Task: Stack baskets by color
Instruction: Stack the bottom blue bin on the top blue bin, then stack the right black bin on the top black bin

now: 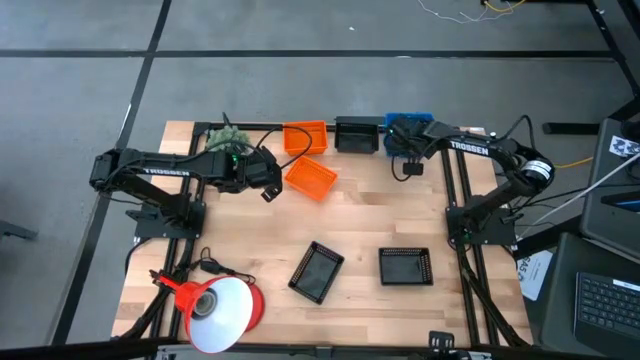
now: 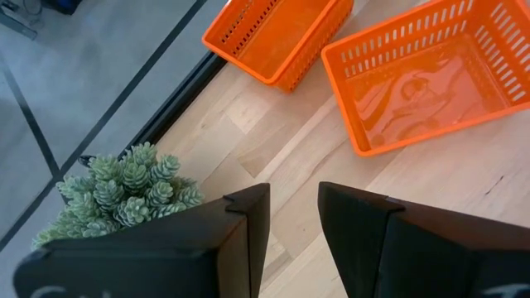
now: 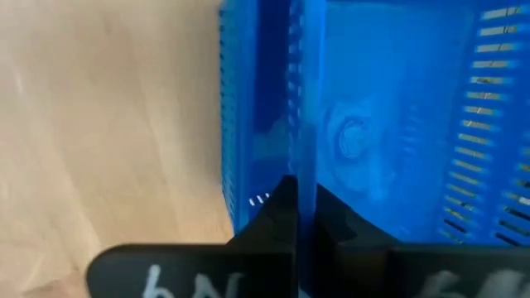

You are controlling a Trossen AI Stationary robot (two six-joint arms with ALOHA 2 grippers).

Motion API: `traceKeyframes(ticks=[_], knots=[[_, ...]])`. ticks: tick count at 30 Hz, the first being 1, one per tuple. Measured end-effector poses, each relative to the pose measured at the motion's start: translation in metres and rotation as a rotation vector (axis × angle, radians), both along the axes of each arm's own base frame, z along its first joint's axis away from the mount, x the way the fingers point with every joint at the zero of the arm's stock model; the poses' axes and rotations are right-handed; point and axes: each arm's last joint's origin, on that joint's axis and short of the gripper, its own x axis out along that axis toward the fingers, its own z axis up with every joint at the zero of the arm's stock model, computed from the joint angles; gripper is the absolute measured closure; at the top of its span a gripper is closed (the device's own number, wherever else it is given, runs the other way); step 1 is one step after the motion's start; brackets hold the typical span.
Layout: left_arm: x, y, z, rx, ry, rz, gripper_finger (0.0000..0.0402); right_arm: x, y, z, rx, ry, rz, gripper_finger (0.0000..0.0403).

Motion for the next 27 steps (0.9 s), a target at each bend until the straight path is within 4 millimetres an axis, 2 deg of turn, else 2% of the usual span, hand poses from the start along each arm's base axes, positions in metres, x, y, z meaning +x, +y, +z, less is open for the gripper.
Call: traceKeyframes(ticks=[9,21,27], knots=[[0.0,0.0,0.0,0.0,0.0,0.0,0.0304,0.0034,0.0014,-0.0009,0.078,-0.084,0.033,0.0393],[0.0001,0.0001,0.0,0.0,-0.001,0.001,0.0304,0.0023,0.0004,-0.0003,0.041,-0.053,0.019,0.0305],[0.0001,0.0,0.0,0.0,-0.002,0.001,0.0304,0.0043,0.0058,0.0085,0.037,-0.067,-0.037,0.0289]])
